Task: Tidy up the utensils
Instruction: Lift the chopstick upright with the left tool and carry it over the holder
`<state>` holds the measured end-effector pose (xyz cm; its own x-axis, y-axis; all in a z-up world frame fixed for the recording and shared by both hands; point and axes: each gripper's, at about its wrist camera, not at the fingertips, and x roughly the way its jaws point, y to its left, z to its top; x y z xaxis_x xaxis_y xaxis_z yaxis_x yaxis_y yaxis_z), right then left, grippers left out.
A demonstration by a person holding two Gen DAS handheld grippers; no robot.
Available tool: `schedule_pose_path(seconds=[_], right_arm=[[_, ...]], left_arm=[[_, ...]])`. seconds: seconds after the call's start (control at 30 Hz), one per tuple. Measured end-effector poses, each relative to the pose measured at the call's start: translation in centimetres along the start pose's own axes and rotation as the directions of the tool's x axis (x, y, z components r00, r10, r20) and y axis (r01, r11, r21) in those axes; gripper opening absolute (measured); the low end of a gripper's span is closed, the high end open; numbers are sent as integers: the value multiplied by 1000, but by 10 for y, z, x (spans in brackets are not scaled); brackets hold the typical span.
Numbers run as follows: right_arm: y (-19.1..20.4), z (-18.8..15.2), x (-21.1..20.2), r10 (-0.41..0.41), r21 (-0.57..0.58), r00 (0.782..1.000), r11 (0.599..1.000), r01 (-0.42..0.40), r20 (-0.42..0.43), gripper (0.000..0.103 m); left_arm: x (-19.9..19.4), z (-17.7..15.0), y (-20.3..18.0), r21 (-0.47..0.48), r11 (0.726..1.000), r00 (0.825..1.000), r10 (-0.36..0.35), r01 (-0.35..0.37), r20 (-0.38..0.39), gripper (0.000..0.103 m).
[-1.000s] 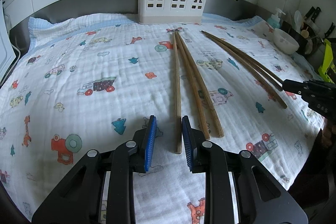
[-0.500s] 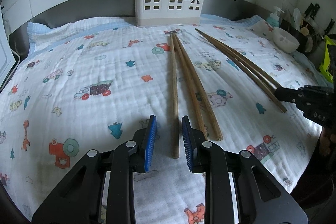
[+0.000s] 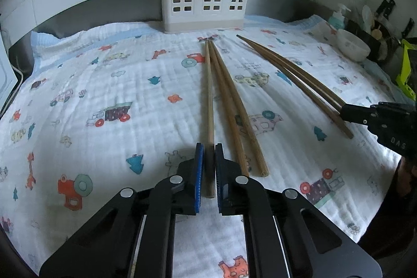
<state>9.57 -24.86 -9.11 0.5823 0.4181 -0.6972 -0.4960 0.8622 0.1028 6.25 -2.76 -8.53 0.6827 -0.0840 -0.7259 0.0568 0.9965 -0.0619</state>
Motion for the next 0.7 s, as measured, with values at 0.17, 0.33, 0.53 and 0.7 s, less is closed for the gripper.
schedule_pose_path(seconds=[0.17, 0.33, 0.53, 0.7], right_arm=[[-1, 0, -2, 1, 6, 1000, 1000, -1, 8, 7], [4, 13, -25, -2, -14, 998, 1000, 3, 70, 7], [9, 46, -58, 22, -25, 984, 1000, -18, 176, 7], [14, 78, -73, 40, -62, 972, 998, -26, 230, 7]], left_arm=[[-2, 0, 3, -13, 1000, 1000, -4, 4, 7, 5], [-26, 13, 6, -32, 999, 995, -28, 32, 96, 5], [-50, 36, 9, -18, 999, 979, -43, 47, 197, 5], [-56, 52, 9, -12, 997, 968, -66, 71, 243, 5]])
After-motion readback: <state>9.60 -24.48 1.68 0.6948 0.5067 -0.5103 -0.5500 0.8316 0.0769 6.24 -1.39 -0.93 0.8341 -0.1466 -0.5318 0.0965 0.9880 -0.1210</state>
